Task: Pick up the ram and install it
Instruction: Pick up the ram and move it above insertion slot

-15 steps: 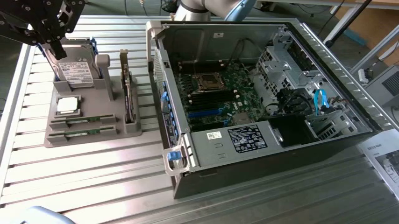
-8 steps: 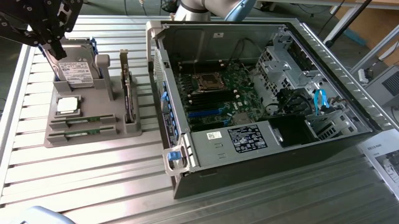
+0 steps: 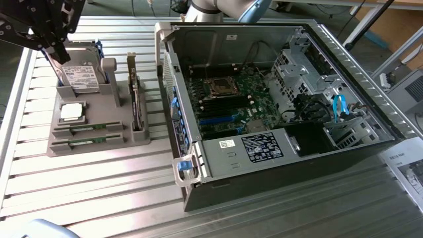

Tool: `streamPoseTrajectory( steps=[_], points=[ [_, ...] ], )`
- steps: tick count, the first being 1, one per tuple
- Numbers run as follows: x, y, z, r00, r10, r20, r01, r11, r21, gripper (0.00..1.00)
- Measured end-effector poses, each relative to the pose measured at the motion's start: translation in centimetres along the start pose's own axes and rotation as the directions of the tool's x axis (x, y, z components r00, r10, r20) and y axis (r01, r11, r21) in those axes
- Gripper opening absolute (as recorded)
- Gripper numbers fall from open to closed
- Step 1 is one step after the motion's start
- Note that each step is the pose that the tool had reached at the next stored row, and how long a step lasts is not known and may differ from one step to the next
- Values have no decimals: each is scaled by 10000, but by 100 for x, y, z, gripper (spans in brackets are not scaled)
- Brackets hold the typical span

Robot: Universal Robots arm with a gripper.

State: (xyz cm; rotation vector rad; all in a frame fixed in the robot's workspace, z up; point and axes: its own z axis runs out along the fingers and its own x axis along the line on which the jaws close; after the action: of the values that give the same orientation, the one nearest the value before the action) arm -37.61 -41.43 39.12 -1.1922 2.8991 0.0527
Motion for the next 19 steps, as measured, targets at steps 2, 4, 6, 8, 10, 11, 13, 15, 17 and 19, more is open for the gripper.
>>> streamPoseTrajectory(
  steps=[2,4,6,8,10,11,13,15,17,19],
  points=[
    [0,0,0,9995,-306,-12,306,9995,-2,10],
    [0,0,0,9981,-620,-26,620,9981,-3,10],
    [0,0,1,9955,-950,-45,950,9955,-2,10],
    [0,0,0,9920,-1263,-64,1263,9920,-1,10],
    [0,0,0,9873,-1586,-79,1586,9873,-4,10],
    [0,0,0,9845,-1754,-84,1754,9845,-6,10],
    [0,0,0,9780,-2084,-98,2084,9780,-10,10],
    [0,0,0,9709,-2393,-115,2393,9709,-12,10],
    [0,0,0,9625,-2708,-132,2708,9626,-15,10],
    [0,0,0,9537,-3005,-149,3005,9538,-18,10]
  ],
)
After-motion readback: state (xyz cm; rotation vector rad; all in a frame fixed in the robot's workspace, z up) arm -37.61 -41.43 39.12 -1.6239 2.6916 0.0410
